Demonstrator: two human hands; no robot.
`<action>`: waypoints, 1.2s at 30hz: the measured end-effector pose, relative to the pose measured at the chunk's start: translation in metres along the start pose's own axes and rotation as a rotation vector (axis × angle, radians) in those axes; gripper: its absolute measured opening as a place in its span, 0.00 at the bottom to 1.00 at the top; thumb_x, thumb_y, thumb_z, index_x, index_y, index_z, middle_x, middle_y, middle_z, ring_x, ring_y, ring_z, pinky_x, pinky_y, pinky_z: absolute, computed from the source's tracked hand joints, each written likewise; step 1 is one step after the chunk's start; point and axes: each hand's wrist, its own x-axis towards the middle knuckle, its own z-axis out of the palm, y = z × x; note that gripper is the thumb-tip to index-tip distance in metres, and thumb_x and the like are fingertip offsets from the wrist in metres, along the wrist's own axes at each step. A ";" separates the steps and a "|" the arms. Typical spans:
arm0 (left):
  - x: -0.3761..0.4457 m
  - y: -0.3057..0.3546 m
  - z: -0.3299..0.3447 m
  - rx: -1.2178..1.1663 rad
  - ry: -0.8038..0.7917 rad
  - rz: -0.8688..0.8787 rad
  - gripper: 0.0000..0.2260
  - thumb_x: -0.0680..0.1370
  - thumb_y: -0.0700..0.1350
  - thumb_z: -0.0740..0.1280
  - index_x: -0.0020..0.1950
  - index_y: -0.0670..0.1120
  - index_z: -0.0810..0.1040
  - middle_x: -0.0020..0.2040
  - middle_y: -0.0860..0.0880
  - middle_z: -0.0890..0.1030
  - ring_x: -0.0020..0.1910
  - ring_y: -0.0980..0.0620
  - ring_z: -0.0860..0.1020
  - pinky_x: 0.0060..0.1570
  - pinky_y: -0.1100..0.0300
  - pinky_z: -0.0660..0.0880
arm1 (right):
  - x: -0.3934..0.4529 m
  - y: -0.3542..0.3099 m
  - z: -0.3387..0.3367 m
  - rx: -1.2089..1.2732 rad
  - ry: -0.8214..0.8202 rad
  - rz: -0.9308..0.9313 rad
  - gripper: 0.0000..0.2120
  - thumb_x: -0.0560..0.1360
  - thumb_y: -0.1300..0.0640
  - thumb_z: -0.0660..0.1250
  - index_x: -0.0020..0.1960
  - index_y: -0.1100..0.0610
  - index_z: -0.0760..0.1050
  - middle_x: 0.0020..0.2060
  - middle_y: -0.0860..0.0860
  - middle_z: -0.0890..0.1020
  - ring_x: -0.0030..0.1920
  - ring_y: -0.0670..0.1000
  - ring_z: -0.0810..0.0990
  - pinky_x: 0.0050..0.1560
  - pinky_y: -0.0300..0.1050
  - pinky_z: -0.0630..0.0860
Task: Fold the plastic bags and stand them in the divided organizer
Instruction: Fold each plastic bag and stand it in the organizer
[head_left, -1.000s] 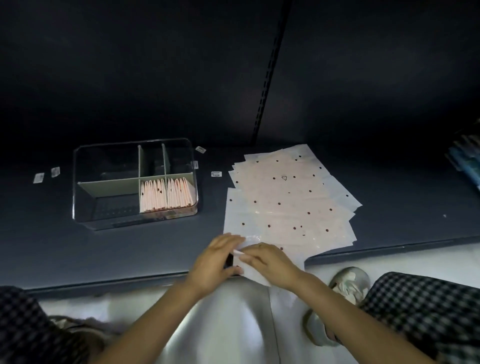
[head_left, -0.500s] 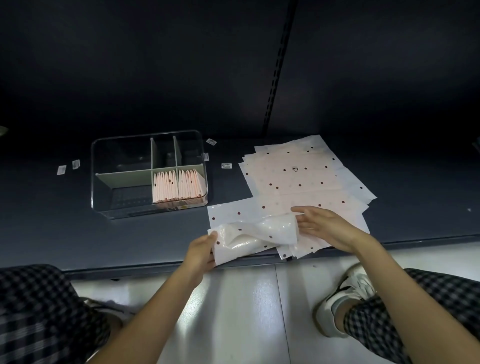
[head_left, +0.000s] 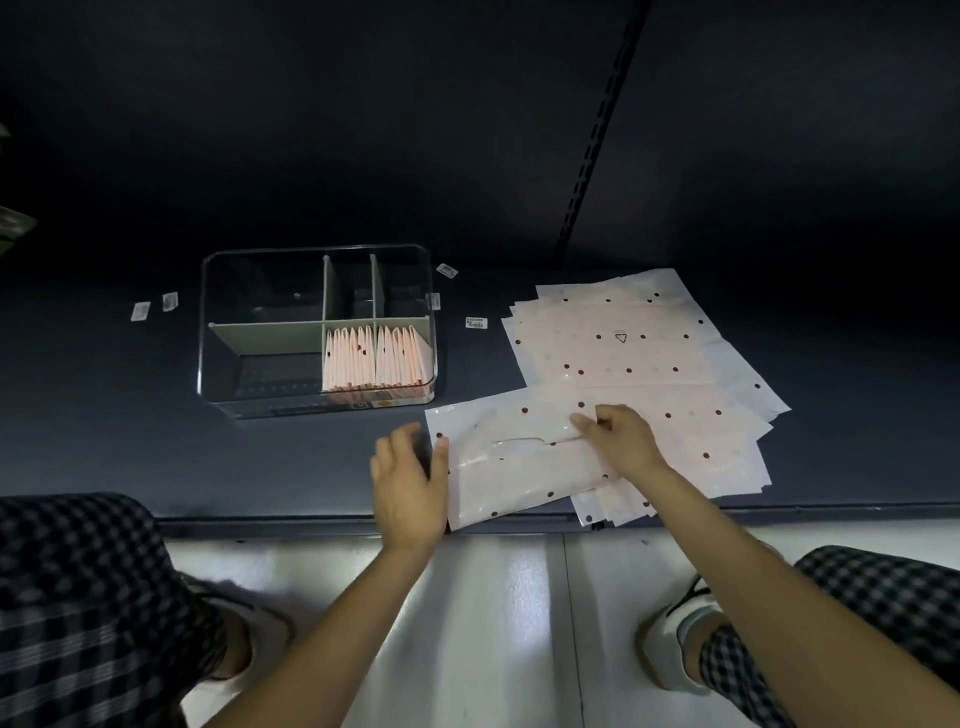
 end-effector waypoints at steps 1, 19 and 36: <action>-0.005 -0.001 0.000 0.060 0.029 0.116 0.14 0.78 0.48 0.65 0.61 0.44 0.73 0.55 0.45 0.74 0.54 0.45 0.71 0.52 0.52 0.69 | 0.004 -0.002 0.000 -0.019 0.015 -0.001 0.24 0.77 0.52 0.65 0.29 0.54 0.55 0.28 0.49 0.62 0.32 0.50 0.62 0.31 0.43 0.57; -0.037 -0.042 0.017 0.792 -0.596 0.812 0.34 0.80 0.62 0.48 0.76 0.44 0.38 0.77 0.47 0.39 0.76 0.49 0.39 0.75 0.50 0.42 | 0.040 -0.011 0.013 -0.142 0.068 0.097 0.19 0.76 0.48 0.66 0.33 0.55 0.64 0.29 0.50 0.70 0.38 0.56 0.71 0.33 0.44 0.63; -0.031 -0.043 0.024 0.847 -0.614 0.808 0.34 0.78 0.63 0.42 0.74 0.43 0.32 0.75 0.46 0.32 0.73 0.47 0.31 0.70 0.49 0.29 | -0.079 0.044 0.038 -0.943 -0.304 -0.699 0.37 0.78 0.35 0.42 0.75 0.59 0.36 0.75 0.54 0.37 0.75 0.53 0.37 0.74 0.50 0.33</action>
